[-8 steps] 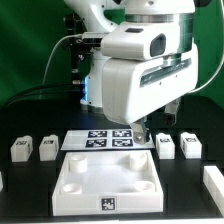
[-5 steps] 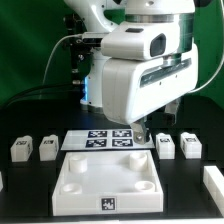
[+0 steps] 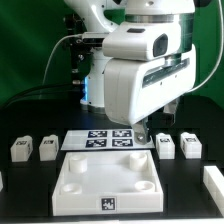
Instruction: Assemble one leg
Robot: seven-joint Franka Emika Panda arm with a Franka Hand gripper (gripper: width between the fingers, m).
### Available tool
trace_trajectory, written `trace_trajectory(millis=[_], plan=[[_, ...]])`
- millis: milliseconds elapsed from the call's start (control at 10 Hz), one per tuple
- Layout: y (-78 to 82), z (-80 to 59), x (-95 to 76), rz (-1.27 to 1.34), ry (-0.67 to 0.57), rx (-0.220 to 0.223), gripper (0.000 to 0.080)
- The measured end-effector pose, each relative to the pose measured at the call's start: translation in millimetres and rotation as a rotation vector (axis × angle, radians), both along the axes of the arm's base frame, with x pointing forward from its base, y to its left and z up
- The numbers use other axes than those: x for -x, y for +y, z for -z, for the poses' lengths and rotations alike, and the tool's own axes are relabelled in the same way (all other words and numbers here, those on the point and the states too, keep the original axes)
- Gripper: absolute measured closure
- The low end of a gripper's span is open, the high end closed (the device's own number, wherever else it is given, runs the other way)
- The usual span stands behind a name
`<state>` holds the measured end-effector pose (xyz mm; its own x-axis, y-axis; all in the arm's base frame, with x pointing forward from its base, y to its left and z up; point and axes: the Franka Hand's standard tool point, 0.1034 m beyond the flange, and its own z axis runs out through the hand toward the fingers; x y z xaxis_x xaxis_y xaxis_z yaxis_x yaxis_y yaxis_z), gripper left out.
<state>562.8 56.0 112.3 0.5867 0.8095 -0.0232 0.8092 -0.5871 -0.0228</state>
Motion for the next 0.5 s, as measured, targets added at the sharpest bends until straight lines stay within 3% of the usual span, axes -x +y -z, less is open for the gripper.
trace_trajectory(millis=[100, 200, 500], plan=[[0.1, 5.6, 16.8, -0.059, -0.008, -0.001, 0.015], [-5.4, 14.5, 44.7, -0.238, -0.011, -0.004, 0.015], [-43.6, 51.1, 108.9, -0.61, -0.005, -0.027, 0.015]])
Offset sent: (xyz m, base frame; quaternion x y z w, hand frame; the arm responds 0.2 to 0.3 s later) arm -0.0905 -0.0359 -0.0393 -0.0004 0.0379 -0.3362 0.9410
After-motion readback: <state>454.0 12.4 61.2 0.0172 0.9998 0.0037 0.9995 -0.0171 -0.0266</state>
